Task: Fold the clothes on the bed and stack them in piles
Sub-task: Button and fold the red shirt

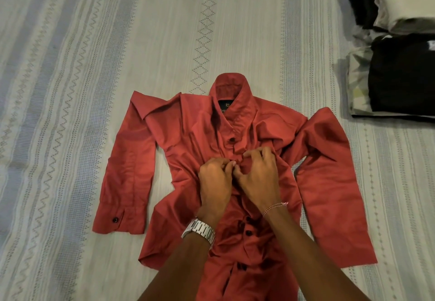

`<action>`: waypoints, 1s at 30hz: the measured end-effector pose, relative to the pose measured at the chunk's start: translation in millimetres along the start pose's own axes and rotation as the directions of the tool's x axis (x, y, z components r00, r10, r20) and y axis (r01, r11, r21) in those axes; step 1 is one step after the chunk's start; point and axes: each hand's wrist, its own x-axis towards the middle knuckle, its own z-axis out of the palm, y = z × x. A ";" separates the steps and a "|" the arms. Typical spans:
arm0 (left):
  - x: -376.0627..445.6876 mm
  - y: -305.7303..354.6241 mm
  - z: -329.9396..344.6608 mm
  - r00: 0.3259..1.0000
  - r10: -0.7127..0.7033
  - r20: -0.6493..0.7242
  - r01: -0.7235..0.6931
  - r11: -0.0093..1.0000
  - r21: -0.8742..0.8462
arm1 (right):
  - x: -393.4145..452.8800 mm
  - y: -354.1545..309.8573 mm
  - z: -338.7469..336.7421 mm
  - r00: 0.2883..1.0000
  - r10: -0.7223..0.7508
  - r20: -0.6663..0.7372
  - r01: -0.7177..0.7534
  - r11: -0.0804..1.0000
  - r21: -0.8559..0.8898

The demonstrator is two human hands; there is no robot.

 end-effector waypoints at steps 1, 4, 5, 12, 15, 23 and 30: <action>-0.2 2.3 0.6 1.000 0.021 -0.003 -0.021 1.000 0.017 | 1.5 -0.4 -0.1 1.000 0.009 0.003 -0.009 1.000 -0.008; 1.1 7.5 3.0 0.998 0.063 0.006 -0.063 0.994 0.089 | 3.9 -4.6 1.0 0.999 0.032 0.035 -0.029 0.997 -0.076; 2.1 8.5 3.1 0.998 0.064 0.007 -0.064 0.993 0.097 | 4.0 -5.9 1.4 0.998 0.035 0.045 -0.030 0.993 -0.113; 20.6 4.5 -3.3 0.980 -0.138 0.146 0.140 0.990 -0.007 | 8.4 -5.1 -0.2 0.999 -0.047 0.022 0.051 0.967 -0.249; 30.8 5.4 -6.1 0.958 -0.207 0.201 0.215 0.976 -0.021 | 10.2 -12.1 -2.5 0.998 -0.031 0.052 0.045 0.959 -0.279; 25.7 25.2 -25.7 0.897 -0.300 0.325 0.387 0.889 -0.246 | 9.6 -16.7 -26.5 0.968 0.233 -0.090 -0.198 0.936 0.291; 13.4 52.8 -33.0 0.883 -0.254 0.395 0.418 0.808 -0.415 | -7.5 -23.3 -32.7 0.931 0.358 -0.072 -0.259 0.787 0.560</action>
